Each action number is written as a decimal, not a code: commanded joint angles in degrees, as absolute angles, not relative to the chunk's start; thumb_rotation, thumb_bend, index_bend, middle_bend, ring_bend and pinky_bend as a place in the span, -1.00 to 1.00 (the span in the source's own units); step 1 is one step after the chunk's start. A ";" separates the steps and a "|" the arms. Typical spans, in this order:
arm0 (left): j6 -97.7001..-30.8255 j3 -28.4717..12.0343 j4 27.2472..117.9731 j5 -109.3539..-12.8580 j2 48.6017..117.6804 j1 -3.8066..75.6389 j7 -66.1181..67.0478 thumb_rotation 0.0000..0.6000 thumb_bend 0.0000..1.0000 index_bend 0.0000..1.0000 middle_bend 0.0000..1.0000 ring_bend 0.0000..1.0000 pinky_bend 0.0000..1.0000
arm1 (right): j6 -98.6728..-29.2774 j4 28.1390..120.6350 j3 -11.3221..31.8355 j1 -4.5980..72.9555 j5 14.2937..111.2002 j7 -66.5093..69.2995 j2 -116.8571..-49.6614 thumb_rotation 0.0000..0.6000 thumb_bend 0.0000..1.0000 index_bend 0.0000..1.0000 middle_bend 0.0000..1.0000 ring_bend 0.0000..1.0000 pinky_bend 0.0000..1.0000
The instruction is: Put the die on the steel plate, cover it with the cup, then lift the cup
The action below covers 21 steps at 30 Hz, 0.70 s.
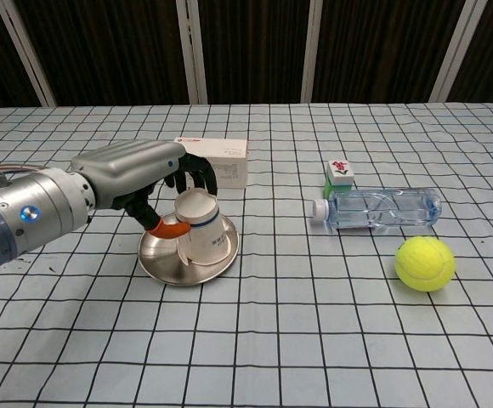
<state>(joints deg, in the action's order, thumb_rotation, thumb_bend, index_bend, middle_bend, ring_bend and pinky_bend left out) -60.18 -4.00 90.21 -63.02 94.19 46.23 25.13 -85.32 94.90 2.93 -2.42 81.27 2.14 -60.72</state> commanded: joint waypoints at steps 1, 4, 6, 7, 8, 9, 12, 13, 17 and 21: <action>-57.32 -3.86 93.48 -61.25 92.06 46.12 23.62 1.00 -0.04 -0.12 -0.13 -0.31 -0.44 | -85.39 94.94 2.92 -2.44 81.33 2.07 -60.70 1.00 -0.92 -0.78 -0.75 -0.77 -0.91; -54.91 -3.85 96.47 -59.70 90.12 46.11 21.96 1.00 -0.04 -0.12 -0.13 -0.31 -0.44 | -85.46 95.01 2.86 -2.44 81.50 1.97 -60.73 1.00 -0.92 -0.78 -0.75 -0.77 -0.91; -53.90 -3.77 97.89 -59.38 88.89 46.17 21.45 1.00 -0.04 -0.11 -0.13 -0.31 -0.44 | -85.50 95.00 2.86 -2.44 81.55 1.93 -60.74 1.00 -0.92 -0.78 -0.75 -0.77 -0.91; -53.32 -3.63 98.73 -59.28 88.08 46.16 21.11 1.00 -0.04 -0.11 -0.13 -0.31 -0.44 | -85.48 95.00 2.88 -2.42 81.52 1.95 -60.76 1.00 -0.92 -0.78 -0.75 -0.77 -0.91; -52.53 -3.65 99.76 -58.58 87.28 46.01 20.12 1.00 -0.04 -0.11 -0.13 -0.31 -0.44 | -85.51 95.05 2.88 -2.43 81.53 1.92 -60.76 1.00 -0.92 -0.78 -0.75 -0.77 -0.91; -52.08 -3.73 100.25 -58.08 86.87 45.94 19.51 1.00 -0.04 -0.11 -0.13 -0.31 -0.44 | -85.52 95.05 2.88 -2.43 81.52 1.90 -60.76 1.00 -0.92 -0.78 -0.75 -0.77 -0.91; -49.21 -4.11 102.09 -55.33 84.15 46.09 17.11 1.00 -0.04 -0.11 -0.13 -0.31 -0.44 | -85.59 95.14 2.87 -2.44 81.57 1.78 -60.77 1.00 -0.92 -0.78 -0.75 -0.77 -0.91; -48.52 -4.15 102.27 -54.80 83.35 46.25 16.87 1.00 -0.04 -0.11 -0.13 -0.31 -0.44 | -85.61 95.16 2.86 -2.46 81.59 1.75 -60.77 1.00 -0.92 -0.78 -0.75 -0.77 -0.91; -47.84 -3.95 101.71 -54.44 82.10 46.71 17.47 1.00 -0.04 -0.11 -0.13 -0.31 -0.44 | -85.45 95.30 2.76 -2.41 81.66 1.71 -60.77 1.00 -0.92 -0.79 -0.75 -0.77 -0.91; -49.11 -3.81 99.51 -54.39 82.77 47.34 20.05 1.00 -0.04 -0.11 -0.13 -0.31 -0.44 | -85.54 95.39 2.71 -2.42 81.78 1.30 -60.80 1.00 -0.92 -0.78 -0.75 -0.77 -0.91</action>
<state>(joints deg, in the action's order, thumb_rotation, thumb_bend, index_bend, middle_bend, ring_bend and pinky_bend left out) -48.33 -3.94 100.62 -54.30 82.32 46.96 18.62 -85.52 95.37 2.71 -2.41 81.81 1.31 -60.79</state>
